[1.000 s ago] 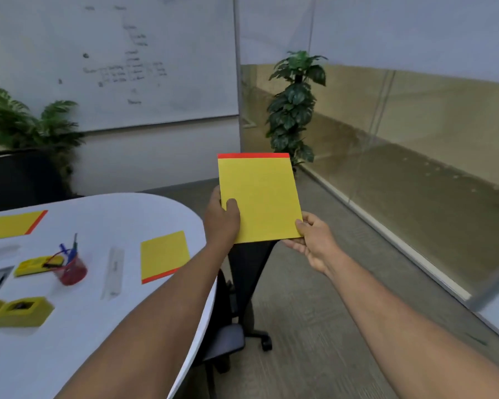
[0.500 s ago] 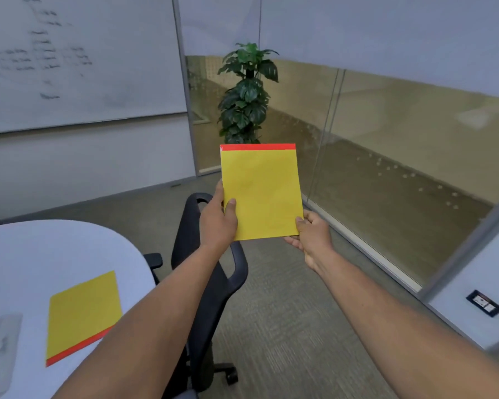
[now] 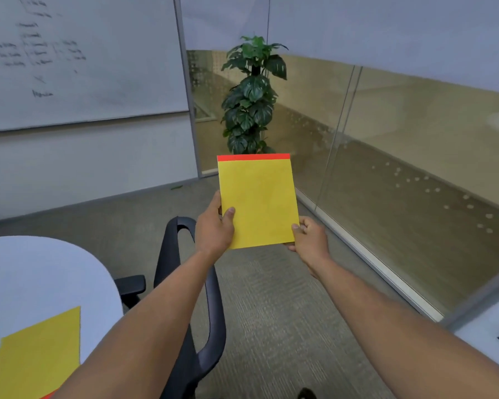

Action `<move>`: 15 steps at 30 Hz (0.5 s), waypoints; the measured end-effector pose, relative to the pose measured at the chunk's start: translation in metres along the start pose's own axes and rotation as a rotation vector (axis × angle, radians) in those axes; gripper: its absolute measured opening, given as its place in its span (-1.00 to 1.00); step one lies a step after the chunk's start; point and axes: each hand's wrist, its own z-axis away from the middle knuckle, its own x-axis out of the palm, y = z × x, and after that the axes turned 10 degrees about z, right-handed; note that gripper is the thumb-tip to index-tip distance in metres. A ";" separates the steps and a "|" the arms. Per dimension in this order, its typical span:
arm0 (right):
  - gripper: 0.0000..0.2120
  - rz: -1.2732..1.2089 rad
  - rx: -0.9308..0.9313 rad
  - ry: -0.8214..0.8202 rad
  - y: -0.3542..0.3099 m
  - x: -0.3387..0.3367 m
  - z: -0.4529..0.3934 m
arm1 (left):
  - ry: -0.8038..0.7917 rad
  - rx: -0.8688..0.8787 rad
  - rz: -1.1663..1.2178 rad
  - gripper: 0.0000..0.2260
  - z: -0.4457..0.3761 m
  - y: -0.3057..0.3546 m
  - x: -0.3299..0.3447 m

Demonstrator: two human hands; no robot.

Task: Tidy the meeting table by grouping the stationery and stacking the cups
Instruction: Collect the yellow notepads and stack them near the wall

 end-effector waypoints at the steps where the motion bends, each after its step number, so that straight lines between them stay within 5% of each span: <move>1: -0.85 0.023 -0.014 -0.011 0.006 -0.002 -0.015 | -0.003 0.009 0.010 -0.60 -0.010 -0.004 0.009; 15: -0.87 0.142 -0.116 -0.253 0.024 -0.020 -0.213 | 0.178 -0.194 0.026 -0.86 -0.128 -0.023 0.112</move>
